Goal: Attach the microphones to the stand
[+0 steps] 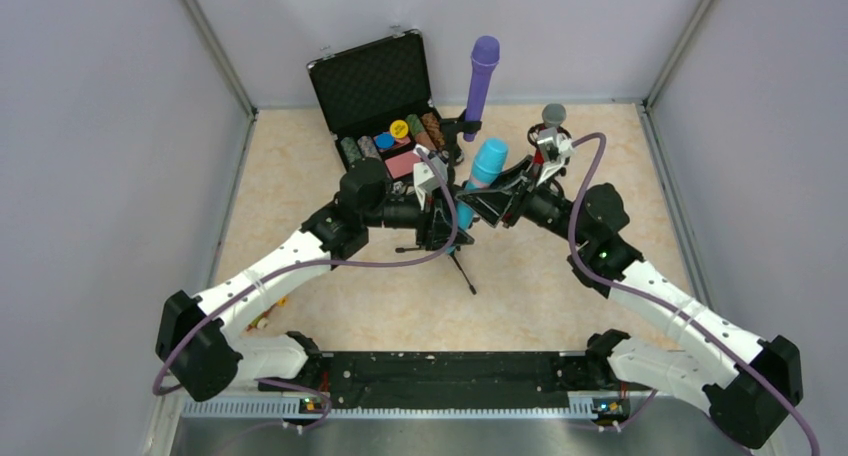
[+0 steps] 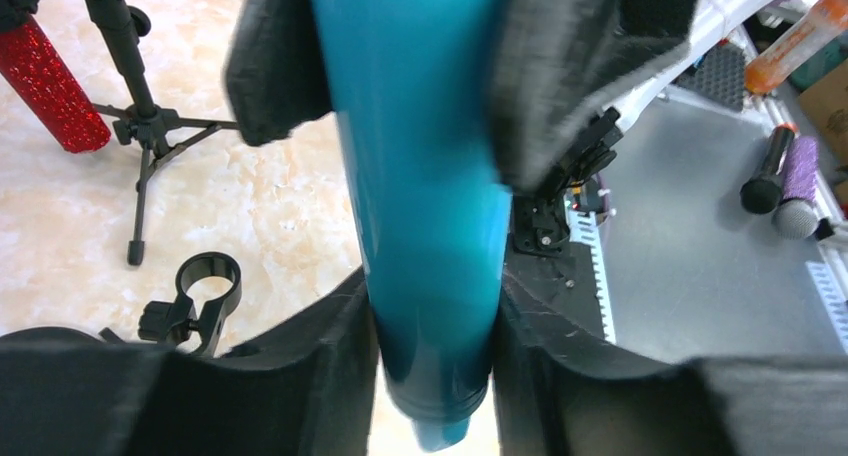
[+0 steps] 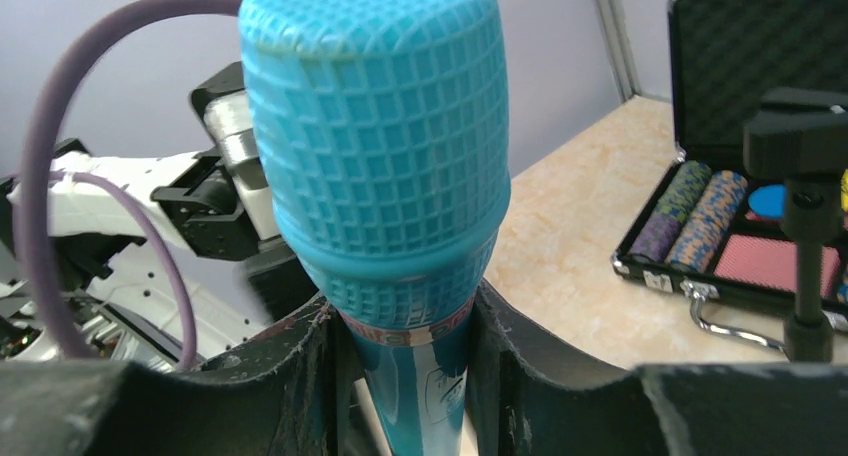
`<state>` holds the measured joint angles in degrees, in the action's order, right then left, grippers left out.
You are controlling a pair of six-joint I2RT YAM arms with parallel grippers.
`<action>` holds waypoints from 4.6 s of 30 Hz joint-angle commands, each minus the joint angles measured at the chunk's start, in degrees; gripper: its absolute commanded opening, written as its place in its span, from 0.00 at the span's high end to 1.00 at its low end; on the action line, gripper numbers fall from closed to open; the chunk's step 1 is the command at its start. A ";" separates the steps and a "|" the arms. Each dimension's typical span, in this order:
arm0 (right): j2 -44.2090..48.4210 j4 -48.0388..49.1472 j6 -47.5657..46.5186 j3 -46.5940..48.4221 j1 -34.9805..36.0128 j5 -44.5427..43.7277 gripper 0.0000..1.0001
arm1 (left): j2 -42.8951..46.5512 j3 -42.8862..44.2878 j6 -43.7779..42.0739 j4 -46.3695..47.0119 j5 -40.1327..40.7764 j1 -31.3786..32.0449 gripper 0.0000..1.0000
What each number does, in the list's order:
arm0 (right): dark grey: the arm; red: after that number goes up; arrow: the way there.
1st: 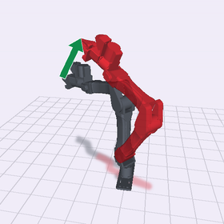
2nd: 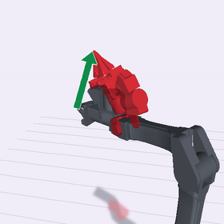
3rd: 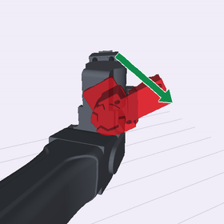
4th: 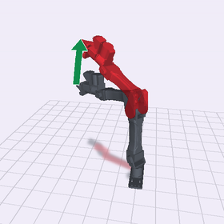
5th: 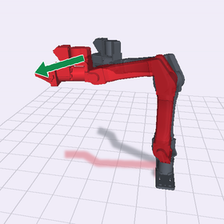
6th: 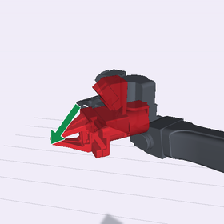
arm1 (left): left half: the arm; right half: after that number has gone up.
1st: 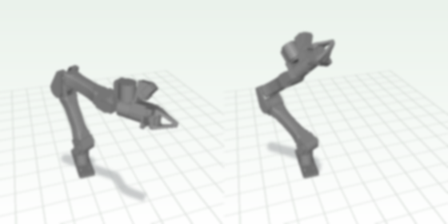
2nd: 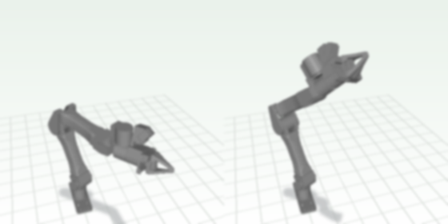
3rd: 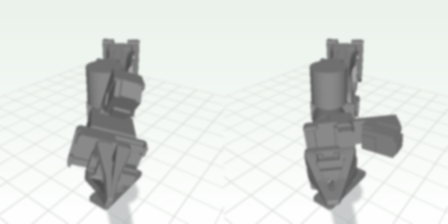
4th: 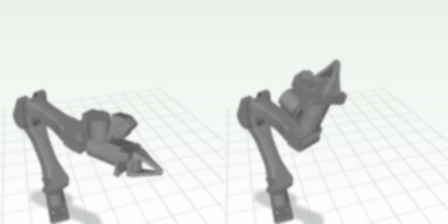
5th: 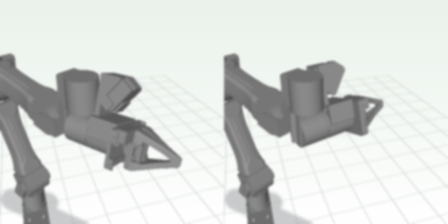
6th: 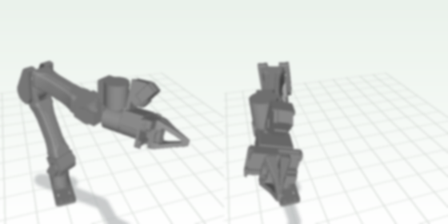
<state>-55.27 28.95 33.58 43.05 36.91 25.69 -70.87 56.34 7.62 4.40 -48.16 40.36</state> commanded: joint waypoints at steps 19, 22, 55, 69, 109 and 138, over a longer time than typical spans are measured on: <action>9.90 -6.93 -13.24 -3.36 -0.76 -20.09 1.00 | 3.59 1.80 -3.54 -3.57 27.54 0.43 0.11; 10.75 -7.09 -14.15 -3.82 -0.78 -21.83 1.00 | 2.28 2.25 -2.33 -4.97 32.32 -0.08 0.09; 1.01 0.38 -21.69 1.42 -0.77 -26.87 1.00 | -4.64 7.28 3.10 -12.38 33.62 -7.67 0.05; -0.77 0.73 -21.43 0.40 -0.78 -27.50 1.00 | -4.98 7.60 3.26 -12.82 34.44 -7.67 0.05; -2.86 -2.36 -20.90 -8.41 -0.77 -22.53 1.00 | -5.44 7.55 3.72 -13.06 36.61 -7.69 0.05; -9.20 -0.75 -20.30 -11.82 -0.17 -21.63 1.00 | -5.99 7.65 3.64 -12.96 34.45 -7.61 0.07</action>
<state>-61.54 37.76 12.93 34.87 36.58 2.39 -76.77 61.73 11.66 -10.41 -12.69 32.91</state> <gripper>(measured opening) 0.385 0.928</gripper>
